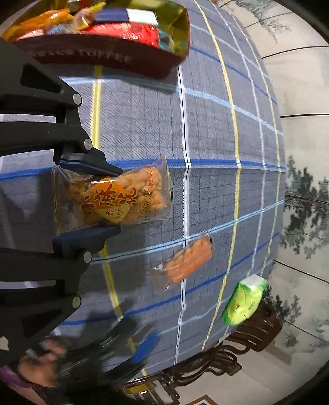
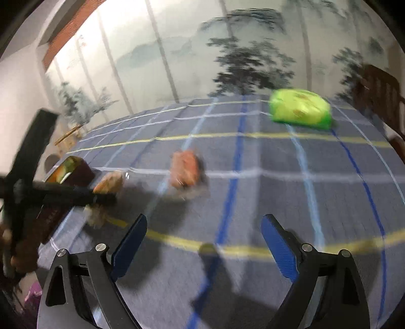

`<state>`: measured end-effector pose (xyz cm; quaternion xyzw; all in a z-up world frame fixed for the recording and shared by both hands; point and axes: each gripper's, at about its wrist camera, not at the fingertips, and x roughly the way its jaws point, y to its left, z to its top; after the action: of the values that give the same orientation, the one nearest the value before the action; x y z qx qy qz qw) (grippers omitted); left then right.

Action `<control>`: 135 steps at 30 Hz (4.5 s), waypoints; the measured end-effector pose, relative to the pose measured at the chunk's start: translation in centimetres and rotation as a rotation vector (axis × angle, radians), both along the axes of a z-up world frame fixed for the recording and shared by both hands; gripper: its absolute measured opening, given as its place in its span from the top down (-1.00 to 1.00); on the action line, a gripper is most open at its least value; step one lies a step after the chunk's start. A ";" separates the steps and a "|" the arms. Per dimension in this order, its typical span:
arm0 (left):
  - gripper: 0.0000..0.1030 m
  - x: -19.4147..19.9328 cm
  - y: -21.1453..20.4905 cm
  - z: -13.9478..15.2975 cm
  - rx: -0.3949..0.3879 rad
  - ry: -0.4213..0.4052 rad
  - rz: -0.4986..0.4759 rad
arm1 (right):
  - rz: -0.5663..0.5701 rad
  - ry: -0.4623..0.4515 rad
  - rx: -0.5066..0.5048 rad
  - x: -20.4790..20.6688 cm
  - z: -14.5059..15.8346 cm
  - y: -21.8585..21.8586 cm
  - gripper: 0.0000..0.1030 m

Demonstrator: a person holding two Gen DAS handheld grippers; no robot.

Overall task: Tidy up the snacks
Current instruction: 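Grasp one clear orange-snack bag with the left gripper while the right gripper grasps the other, then carry the clear snack bag into the tin and open the left gripper, then carry the second clear snack bag into the tin and open the right gripper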

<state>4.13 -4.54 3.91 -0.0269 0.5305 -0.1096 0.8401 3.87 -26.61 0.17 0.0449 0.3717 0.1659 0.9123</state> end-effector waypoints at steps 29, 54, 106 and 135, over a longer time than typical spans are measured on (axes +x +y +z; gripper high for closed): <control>0.34 -9.1 10.7 6.7 -0.052 -0.134 0.097 | -0.024 0.104 0.059 -1.4 -2.6 6.8 0.28; 0.34 -8.5 24.3 5.5 0.065 -0.204 0.230 | -0.117 0.117 -0.080 -1.3 -2.9 8.1 0.28; 0.15 -1.1 23.0 2.3 0.228 -0.187 0.146 | -0.127 0.115 -0.112 -1.2 -3.0 8.8 0.27; -0.40 -10.2 21.2 4.0 0.280 -0.248 0.190 | -0.086 0.184 0.040 -5.1 -2.5 10.4 0.28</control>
<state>-6.04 16.65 7.96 0.0538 0.4282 0.0425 0.9011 -1.25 -16.23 -2.34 0.0942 0.4480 0.1290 0.8796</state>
